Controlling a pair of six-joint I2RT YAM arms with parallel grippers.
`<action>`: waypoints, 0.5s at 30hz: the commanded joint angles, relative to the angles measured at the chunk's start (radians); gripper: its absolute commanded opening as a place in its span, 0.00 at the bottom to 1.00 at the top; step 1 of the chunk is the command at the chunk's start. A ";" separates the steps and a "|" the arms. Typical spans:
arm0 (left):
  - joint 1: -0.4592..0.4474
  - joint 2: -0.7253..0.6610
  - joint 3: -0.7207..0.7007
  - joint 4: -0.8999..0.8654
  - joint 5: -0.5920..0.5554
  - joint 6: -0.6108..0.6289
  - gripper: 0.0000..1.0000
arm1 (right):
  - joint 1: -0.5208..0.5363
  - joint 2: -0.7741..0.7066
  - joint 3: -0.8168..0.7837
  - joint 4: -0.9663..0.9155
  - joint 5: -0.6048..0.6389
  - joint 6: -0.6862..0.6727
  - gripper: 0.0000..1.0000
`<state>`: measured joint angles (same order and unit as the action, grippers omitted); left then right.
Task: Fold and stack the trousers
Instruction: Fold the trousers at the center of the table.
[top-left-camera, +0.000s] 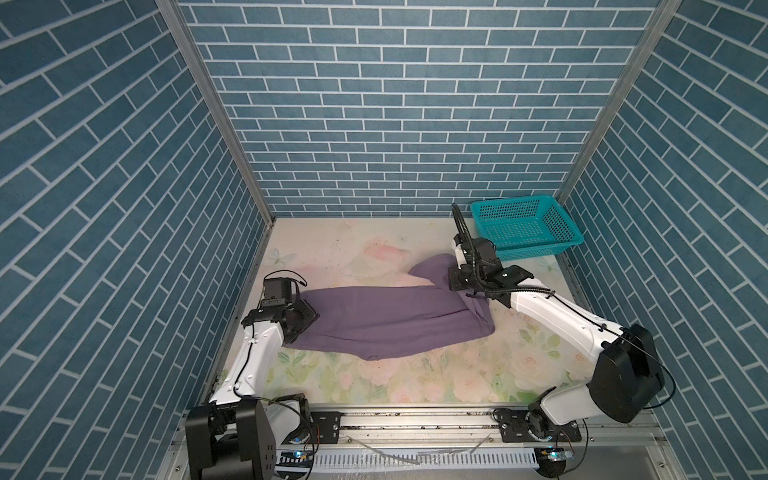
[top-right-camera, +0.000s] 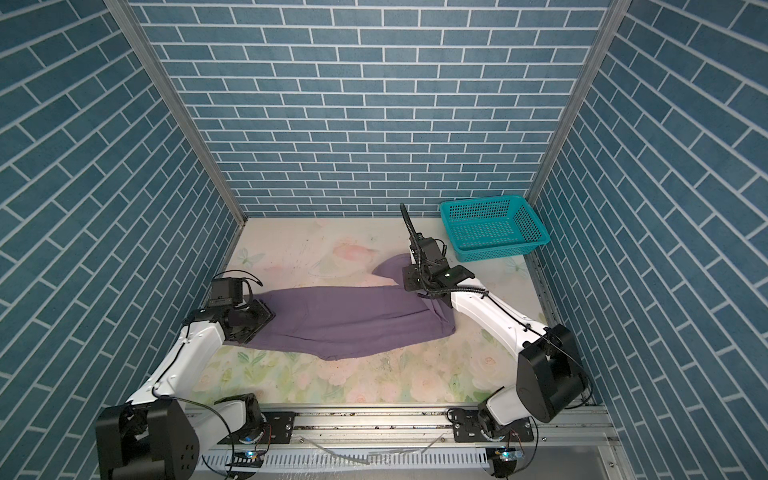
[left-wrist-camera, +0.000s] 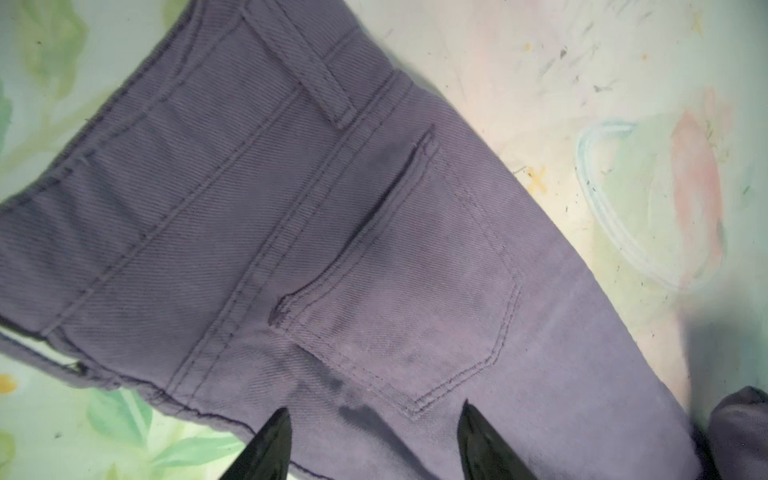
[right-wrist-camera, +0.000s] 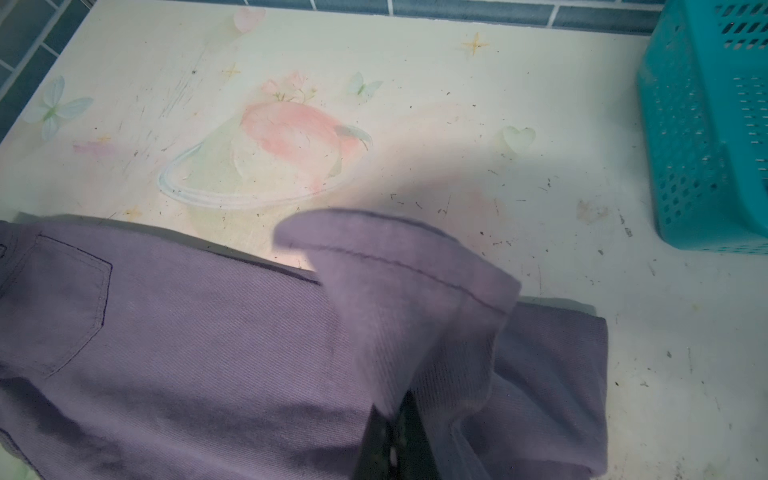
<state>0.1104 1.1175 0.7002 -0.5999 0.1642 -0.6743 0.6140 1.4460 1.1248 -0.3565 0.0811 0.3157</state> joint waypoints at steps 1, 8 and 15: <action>-0.044 0.035 0.051 -0.025 -0.049 -0.009 0.66 | -0.009 -0.097 -0.060 0.005 0.113 0.009 0.00; -0.207 0.181 0.172 -0.010 -0.113 -0.039 0.65 | -0.104 -0.321 -0.181 0.027 0.146 0.044 0.00; -0.259 0.249 0.200 0.008 -0.105 -0.062 0.64 | 0.100 -0.107 -0.091 0.021 0.041 -0.011 0.00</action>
<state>-0.1383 1.3571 0.8879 -0.5831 0.0826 -0.7223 0.6338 1.2499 0.9913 -0.3332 0.1761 0.3363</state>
